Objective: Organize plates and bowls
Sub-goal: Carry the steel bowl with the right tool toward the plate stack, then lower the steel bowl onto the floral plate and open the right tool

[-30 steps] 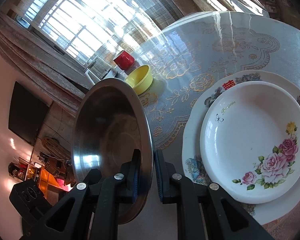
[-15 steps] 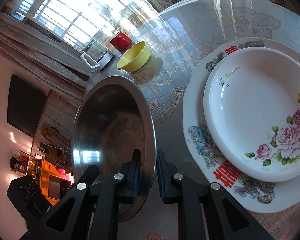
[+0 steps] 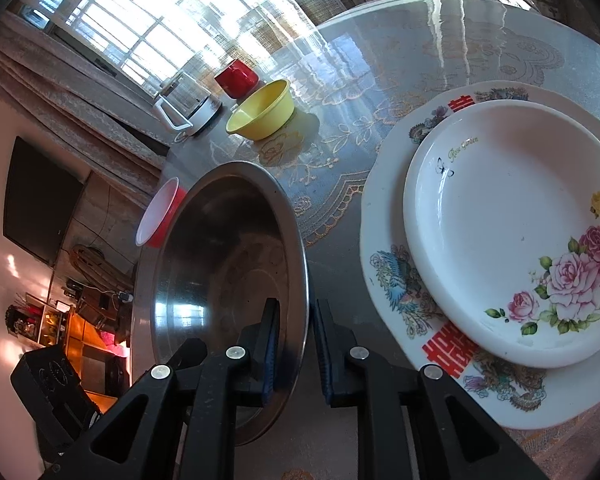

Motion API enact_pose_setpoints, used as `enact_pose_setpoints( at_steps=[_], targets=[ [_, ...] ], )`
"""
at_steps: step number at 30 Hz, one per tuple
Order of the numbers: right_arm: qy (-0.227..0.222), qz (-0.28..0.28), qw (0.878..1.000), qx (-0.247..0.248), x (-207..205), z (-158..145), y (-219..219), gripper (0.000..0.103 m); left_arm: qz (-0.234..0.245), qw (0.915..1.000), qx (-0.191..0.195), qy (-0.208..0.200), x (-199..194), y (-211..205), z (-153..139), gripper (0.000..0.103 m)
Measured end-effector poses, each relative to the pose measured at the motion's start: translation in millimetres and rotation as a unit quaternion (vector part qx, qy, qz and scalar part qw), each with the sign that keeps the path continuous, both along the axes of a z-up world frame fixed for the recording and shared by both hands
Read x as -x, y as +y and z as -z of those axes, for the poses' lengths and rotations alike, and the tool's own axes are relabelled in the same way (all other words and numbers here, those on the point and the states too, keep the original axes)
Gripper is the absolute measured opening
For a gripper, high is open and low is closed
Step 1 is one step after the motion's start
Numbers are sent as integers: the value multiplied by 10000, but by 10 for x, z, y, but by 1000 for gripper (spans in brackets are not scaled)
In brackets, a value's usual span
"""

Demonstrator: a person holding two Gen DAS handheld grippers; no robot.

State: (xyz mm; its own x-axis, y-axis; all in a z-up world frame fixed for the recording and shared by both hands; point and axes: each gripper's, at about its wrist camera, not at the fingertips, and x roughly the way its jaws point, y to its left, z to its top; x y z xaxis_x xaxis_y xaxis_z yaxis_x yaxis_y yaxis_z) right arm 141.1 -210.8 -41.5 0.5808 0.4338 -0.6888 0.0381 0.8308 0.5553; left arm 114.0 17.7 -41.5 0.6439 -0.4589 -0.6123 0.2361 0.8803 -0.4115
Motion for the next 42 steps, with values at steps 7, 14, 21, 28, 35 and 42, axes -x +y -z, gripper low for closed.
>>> enact_pose_setpoints(
  at_steps=[7,14,21,28,35,42],
  targets=[
    [-135,15,9997,203,34,-96,-41,27,3,9999,15,-100,35,-11,-21,30],
    [-62,47,9998,206,58,-113,-101,27,-84,9997,15,-240,57,13,-92,30],
    [-162,-37,9989,431,61,-98,-20,25,-156,9997,128,-117,40,40,-115,30],
    [-100,-77,9988,480,60,-55,23,26,-142,9998,110,-64,79,19,-139,30],
    [-186,-25,9991,376,87,-117,-48,31,-240,9996,149,56,90,37,-149,32],
    [-339,-91,9982,487,97,-122,-39,31,-279,9996,-82,39,106,-30,-178,31]
  ],
)
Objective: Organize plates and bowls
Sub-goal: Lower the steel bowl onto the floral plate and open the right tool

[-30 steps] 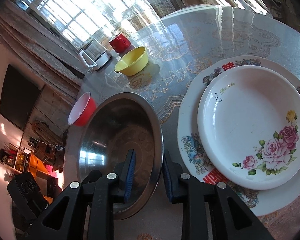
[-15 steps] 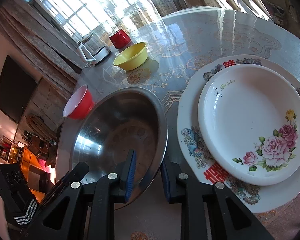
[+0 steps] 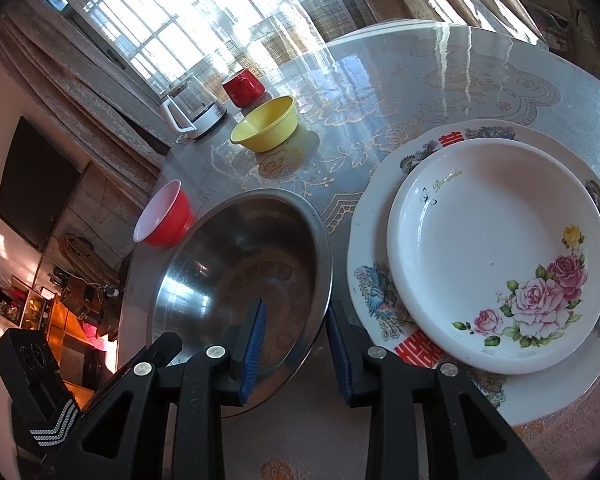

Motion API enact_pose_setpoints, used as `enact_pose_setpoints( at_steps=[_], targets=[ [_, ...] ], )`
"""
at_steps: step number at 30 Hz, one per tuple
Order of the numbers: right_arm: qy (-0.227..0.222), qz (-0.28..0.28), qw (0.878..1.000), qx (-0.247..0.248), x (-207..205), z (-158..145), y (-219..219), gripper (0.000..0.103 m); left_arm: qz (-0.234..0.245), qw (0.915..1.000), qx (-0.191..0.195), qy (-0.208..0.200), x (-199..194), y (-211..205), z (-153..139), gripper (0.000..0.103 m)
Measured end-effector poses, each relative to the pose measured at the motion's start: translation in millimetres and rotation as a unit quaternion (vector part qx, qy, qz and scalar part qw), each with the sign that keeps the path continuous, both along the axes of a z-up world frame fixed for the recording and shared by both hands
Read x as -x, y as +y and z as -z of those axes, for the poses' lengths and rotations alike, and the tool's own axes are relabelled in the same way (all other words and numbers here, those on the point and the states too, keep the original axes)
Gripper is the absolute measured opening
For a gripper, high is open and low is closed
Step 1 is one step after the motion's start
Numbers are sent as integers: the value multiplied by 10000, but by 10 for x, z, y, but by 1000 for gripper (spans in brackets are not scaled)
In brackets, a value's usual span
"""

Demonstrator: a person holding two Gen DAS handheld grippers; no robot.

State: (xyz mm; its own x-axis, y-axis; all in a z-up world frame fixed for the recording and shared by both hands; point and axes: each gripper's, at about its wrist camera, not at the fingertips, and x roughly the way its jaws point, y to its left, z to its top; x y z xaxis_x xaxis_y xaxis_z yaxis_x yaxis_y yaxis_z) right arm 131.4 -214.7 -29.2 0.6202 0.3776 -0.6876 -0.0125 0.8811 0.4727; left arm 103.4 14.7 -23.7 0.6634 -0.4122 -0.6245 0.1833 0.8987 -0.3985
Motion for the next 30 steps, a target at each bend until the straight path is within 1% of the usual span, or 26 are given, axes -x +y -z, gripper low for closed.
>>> enact_pose_setpoints(
  at_steps=[2,4,7,9,10,11,15,17,20,22,24,26,28,30],
  targets=[
    [-65,-22,9999,97,4,-4,10,29,-10,10000,-75,-20,3,-21,-5,31],
    [-72,-7,9999,148,-2,3,-4,24,-31,9998,-174,-41,9,-43,-10,31],
    [-57,-38,9999,137,-21,14,-23,22,-72,9997,-221,-4,6,-53,-15,31],
    [-49,-55,9999,133,-21,9,-23,22,-74,9997,-222,47,2,-52,-18,31],
    [-49,-83,9999,120,-22,5,-23,24,-76,9997,-228,77,2,-51,-24,32],
    [-26,-101,9999,105,-27,0,-28,25,-76,9996,-245,95,-9,-52,-30,32],
    [-15,-105,9999,47,-56,-34,-76,27,-149,9992,-347,91,-14,-35,-44,34],
    [-66,-69,9999,30,-58,-70,-112,28,-165,9992,-339,94,-12,-19,-53,35],
    [-201,-5,9998,90,-55,-140,-156,30,-183,9992,-328,105,-19,3,-84,39],
    [-267,-5,9996,98,-55,-178,-175,30,-217,9991,-359,109,-22,17,-115,46],
    [-314,0,9995,82,-57,-205,-194,30,-255,9989,-376,75,-20,43,-157,49],
    [-350,-9,9993,90,-72,-235,-210,30,-298,9987,-413,41,-26,68,-204,54],
    [-367,-16,9992,128,-95,-268,-224,30,-359,9982,-471,17,-43,100,-249,63],
    [-348,-36,9993,120,-146,-296,-251,30,-421,9977,-526,22,-79,136,-293,68]
  ],
)
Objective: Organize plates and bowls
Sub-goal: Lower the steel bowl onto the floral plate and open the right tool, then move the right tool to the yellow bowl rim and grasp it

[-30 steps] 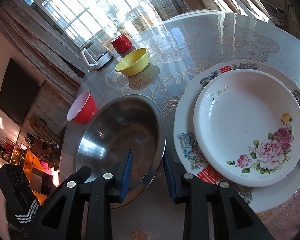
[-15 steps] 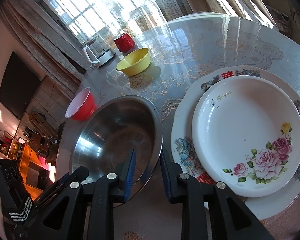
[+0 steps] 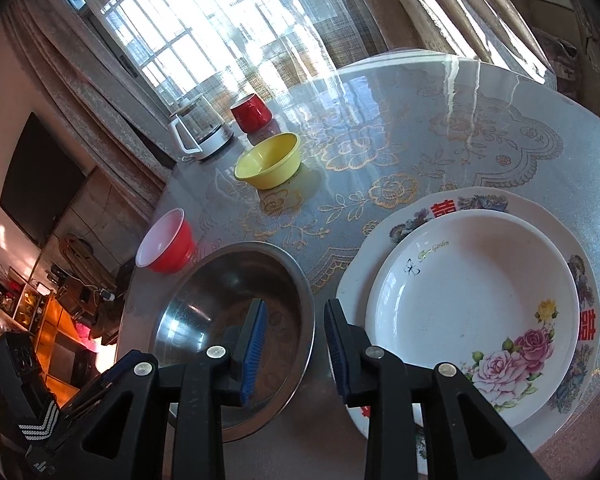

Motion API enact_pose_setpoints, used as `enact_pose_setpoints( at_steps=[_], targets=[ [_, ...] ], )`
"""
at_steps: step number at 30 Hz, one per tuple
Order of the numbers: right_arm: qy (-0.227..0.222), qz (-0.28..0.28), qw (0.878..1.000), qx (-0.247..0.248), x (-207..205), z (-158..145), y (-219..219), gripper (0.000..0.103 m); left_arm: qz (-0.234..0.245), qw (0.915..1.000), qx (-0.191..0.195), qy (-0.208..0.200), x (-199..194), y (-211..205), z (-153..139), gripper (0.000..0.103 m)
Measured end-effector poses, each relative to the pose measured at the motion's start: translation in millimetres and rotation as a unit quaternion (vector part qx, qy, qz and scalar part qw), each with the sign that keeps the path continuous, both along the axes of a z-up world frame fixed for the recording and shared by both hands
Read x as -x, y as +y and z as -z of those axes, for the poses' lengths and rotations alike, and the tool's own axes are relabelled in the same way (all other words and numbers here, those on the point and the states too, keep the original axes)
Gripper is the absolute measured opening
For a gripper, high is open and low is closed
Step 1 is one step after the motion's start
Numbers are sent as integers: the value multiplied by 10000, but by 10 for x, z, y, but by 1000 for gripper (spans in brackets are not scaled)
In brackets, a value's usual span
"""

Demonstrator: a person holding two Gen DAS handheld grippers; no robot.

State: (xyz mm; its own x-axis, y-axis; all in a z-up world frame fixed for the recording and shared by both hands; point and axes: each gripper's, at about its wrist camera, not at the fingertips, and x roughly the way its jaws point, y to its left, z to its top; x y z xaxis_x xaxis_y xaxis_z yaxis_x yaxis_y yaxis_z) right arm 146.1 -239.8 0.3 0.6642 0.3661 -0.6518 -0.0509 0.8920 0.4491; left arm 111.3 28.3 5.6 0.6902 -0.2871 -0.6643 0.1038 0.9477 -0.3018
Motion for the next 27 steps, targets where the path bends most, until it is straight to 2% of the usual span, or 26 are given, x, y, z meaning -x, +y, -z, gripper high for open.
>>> enact_pose_setpoints(
  at_steps=[9,15,20,27],
  targets=[
    [54,84,9998,198,-233,-129,-101,35,-234,9994,-208,120,-240,97,-122,84],
    [111,42,9991,399,-449,-180,-137,38,-198,9987,-337,318,-441,36,-150,88],
    [187,-70,9986,490,-720,-177,-119,39,-134,9990,-190,390,-637,27,-192,90],
    [426,-320,9980,346,-1290,-159,-101,40,-161,9990,69,418,-1006,2,-314,90]
  ],
)
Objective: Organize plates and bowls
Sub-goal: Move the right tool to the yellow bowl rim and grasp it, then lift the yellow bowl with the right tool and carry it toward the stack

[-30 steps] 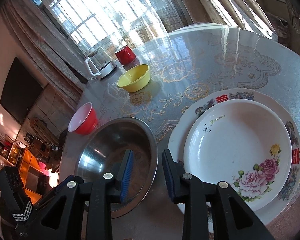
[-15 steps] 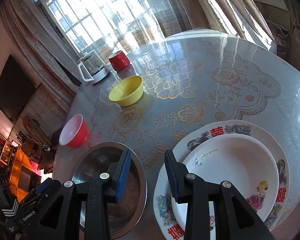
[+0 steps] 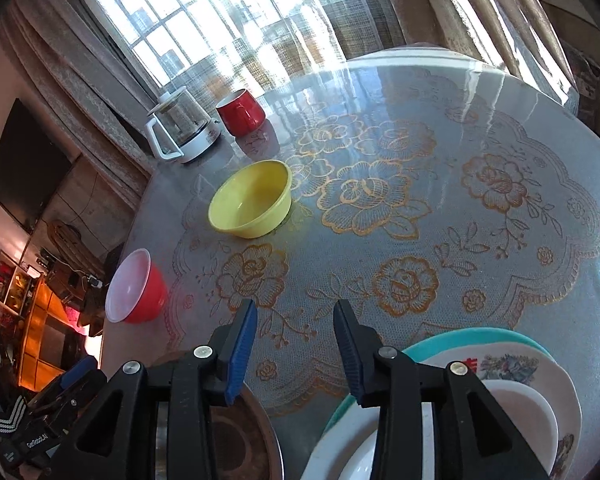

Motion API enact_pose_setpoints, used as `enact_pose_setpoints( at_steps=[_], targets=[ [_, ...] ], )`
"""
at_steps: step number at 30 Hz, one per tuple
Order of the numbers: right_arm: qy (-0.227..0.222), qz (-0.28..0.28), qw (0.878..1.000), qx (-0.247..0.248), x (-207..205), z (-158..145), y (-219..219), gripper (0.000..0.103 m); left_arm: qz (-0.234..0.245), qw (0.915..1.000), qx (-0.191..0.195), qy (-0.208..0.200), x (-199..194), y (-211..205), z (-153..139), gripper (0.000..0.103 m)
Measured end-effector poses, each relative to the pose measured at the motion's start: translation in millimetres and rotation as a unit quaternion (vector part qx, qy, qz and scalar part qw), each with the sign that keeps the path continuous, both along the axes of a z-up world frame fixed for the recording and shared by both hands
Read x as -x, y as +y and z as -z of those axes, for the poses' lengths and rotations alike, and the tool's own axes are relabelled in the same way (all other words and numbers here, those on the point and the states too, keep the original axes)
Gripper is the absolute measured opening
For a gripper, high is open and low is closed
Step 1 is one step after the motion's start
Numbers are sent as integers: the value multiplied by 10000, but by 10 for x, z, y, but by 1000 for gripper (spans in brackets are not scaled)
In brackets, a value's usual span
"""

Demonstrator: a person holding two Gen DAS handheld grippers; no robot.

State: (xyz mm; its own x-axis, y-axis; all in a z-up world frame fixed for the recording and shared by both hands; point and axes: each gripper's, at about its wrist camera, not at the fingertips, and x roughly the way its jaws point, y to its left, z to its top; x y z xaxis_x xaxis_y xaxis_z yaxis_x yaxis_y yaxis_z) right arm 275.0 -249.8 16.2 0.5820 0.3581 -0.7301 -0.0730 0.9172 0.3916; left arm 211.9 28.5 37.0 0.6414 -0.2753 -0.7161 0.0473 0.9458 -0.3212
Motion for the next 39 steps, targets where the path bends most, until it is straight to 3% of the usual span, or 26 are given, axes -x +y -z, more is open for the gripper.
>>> enact_pose_setpoints(
  at_steps=[15,22,26,32,37,39],
  targets=[
    [787,77,9945,-683,-1255,349,151,40,-65,9998,-19,212,-940,-241,-83,90],
    [957,43,9912,-914,-1458,558,243,40,-187,9991,-75,378,-1270,-315,31,89],
    [998,-70,9913,-860,-1492,625,316,30,-201,9993,-72,306,-1401,-365,51,88],
    [913,-219,9937,-616,-1440,611,331,20,-95,9989,-313,327,-1668,-530,150,74],
    [885,-239,9939,-607,-1352,595,268,19,24,9977,-433,521,-1863,-658,288,49],
    [886,-251,9939,-612,-1338,592,265,19,45,9975,-437,553,-1891,-702,334,46]
  ],
)
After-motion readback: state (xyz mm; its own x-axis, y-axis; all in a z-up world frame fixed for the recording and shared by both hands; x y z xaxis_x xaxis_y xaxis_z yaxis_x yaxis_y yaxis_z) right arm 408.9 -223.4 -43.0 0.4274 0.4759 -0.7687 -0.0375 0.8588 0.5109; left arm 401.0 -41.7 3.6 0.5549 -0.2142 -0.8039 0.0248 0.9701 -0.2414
